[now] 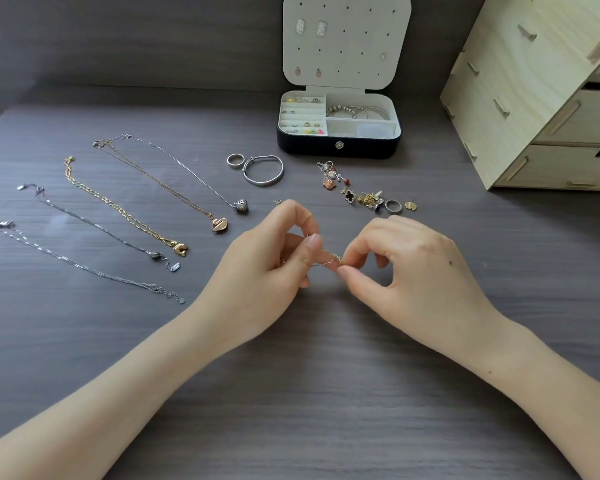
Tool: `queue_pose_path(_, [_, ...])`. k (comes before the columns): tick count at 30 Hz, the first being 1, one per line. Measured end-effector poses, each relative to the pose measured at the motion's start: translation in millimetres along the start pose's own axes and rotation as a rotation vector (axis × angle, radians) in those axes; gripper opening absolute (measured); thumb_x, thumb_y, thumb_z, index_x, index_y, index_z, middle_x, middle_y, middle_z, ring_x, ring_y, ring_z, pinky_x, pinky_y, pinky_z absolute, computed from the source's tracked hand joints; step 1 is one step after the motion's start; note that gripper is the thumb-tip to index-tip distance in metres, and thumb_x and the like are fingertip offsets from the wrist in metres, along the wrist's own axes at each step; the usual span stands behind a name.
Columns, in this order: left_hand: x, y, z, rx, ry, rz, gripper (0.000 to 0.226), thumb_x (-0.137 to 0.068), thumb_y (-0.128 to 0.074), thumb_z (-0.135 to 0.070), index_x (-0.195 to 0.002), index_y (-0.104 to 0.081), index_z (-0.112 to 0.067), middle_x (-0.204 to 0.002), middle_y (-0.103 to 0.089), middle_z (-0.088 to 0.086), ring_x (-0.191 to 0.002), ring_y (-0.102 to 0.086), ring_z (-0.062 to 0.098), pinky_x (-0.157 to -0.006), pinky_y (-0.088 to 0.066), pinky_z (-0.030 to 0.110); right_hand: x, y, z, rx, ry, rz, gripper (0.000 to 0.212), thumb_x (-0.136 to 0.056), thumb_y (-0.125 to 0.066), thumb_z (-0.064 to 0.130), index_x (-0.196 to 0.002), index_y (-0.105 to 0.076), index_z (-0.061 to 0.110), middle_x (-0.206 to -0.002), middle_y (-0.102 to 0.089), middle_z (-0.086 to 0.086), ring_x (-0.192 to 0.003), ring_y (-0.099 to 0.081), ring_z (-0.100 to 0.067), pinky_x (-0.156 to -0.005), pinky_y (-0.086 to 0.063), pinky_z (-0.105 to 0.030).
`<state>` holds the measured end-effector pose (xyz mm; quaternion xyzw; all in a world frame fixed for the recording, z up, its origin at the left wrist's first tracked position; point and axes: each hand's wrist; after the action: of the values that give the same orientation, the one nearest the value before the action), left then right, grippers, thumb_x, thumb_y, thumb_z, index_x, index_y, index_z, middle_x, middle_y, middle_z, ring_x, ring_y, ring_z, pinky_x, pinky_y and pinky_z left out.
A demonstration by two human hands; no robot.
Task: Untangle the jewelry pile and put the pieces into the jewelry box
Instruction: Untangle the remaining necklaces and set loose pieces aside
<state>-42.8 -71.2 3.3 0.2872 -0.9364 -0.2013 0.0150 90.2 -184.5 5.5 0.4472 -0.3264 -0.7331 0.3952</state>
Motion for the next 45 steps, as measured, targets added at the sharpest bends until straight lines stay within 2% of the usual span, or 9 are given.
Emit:
queue_pose_path(6, [-4.3,3.4,-0.7,0.100,0.043,-0.045,0.016,-0.097,-0.049,-0.018,-0.083,-0.042,-0.019,-0.076,-0.074,-0.009,-0.055,-0.050,0.014,-0.061,-0.044,0.026,-4.3,14.8,0.9,-0.279,-0.212,0.201,0.017,-0.077,-0.067,0.022,-0.065,-0.057,0.028,-0.065,-0.053,0.028,-0.062,-0.047,-0.002,-0.057,-0.034,-0.011])
queue_pose_path(10, [-3.8,3.7,-4.7,0.160,0.068,-0.039,0.015,-0.098,-0.048,-0.017,-0.084,-0.042,-0.015,-0.074,-0.073,-0.004,-0.058,-0.036,0.041,-0.054,-0.036,0.046,-8.4,22.1,-2.6,-0.485,-0.310,0.231,0.015,-0.078,-0.067,0.015,-0.066,-0.061,0.021,-0.061,-0.057,0.018,-0.053,-0.046,0.000,-0.055,-0.036,-0.011])
queue_pose_path(15, [-3.0,4.3,-6.1,0.259,0.064,-0.010,0.016,-0.097,-0.048,-0.010,-0.081,-0.045,-0.013,-0.080,-0.073,-0.003,-0.060,-0.036,0.016,-0.055,-0.032,0.021,-9.8,23.4,-2.0,-0.671,-0.376,0.300,0.013,-0.080,-0.066,0.008,-0.069,-0.064,0.015,-0.064,-0.061,0.011,-0.063,-0.053,-0.003,-0.064,-0.044,-0.017])
queue_pose_path(19, [-2.3,3.4,-10.0,0.345,0.109,0.030,0.017,-0.094,-0.051,-0.008,-0.079,-0.043,-0.012,-0.085,-0.074,0.002,-0.058,-0.040,0.007,-0.056,-0.035,0.013,-9.6,25.5,0.1,-0.774,-0.393,0.357,0.012,-0.078,-0.071,0.015,-0.068,-0.065,0.018,-0.066,-0.063,0.007,-0.063,-0.053,-0.005,-0.063,-0.042,-0.019])
queue_pose_path(25, [-2.7,2.3,-8.2,0.413,0.166,0.142,0.032,-0.082,-0.068,0.000,-0.073,-0.039,-0.011,-0.076,-0.071,0.002,-0.075,-0.062,0.011,-0.066,-0.045,0.015,-11.3,26.1,-0.6,-0.846,-0.401,0.379,0.003,-0.071,-0.062,0.015,-0.069,-0.063,0.014,-0.064,-0.060,0.003,-0.058,-0.048,-0.008,-0.058,-0.041,-0.024])
queue_pose_path(29, [-2.2,1.7,-8.1,0.376,0.189,0.118,0.030,-0.067,-0.070,-0.014,-0.072,-0.041,-0.015,-0.072,-0.070,-0.003,-0.078,-0.051,0.024,-0.076,-0.040,0.036,-11.0,25.2,-1.6,-0.843,-0.397,0.393,0.004,-0.069,-0.062,0.016,-0.070,-0.062,0.012,-0.067,-0.060,0.000,-0.060,-0.047,-0.012,-0.061,-0.041,-0.026])
queue_pose_path(31, [-2.2,1.5,-9.0,0.376,0.200,0.108,0.031,-0.065,-0.071,-0.016,-0.072,-0.041,-0.016,-0.071,-0.070,-0.003,-0.077,-0.044,0.025,-0.076,-0.037,0.038,-10.9,25.2,-0.9,-0.858,-0.397,0.388,0.004,-0.069,-0.062,0.016,-0.070,-0.062,0.013,-0.069,-0.061,-0.003,-0.061,-0.048,-0.011,-0.061,-0.042,-0.025])
queue_pose_path(37, [-2.3,1.7,-9.8,0.335,0.183,0.087,0.034,-0.063,-0.072,-0.016,-0.071,-0.039,-0.018,-0.071,-0.070,-0.004,-0.069,-0.037,0.021,-0.067,-0.035,0.031,-9.5,23.9,0.8,-0.885,-0.380,0.378,0.005,-0.070,-0.065,0.014,-0.072,-0.061,0.014,-0.069,-0.062,0.002,-0.061,-0.052,-0.005,-0.059,-0.043,-0.018])
queue_pose_path(45, [-1.0,0.9,-8.1,0.233,0.092,0.068,0.032,-0.062,-0.070,-0.012,-0.068,-0.039,-0.021,-0.068,-0.066,-0.007,-0.060,-0.032,0.018,-0.053,-0.032,0.020,-5.7,19.6,7.4,-0.815,-0.287,0.328,0.021,-0.081,-0.062,-0.010,-0.079,-0.064,0.011,-0.073,-0.065,-0.003,-0.067,-0.058,-0.015,-0.065,-0.049,-0.022])
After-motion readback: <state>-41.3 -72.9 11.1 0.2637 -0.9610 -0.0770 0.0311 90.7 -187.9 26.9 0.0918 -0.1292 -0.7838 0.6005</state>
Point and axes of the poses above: each hand's wrist, its own x-axis away from the middle knuckle, its own y-axis out of the back of the hand, z = x × y
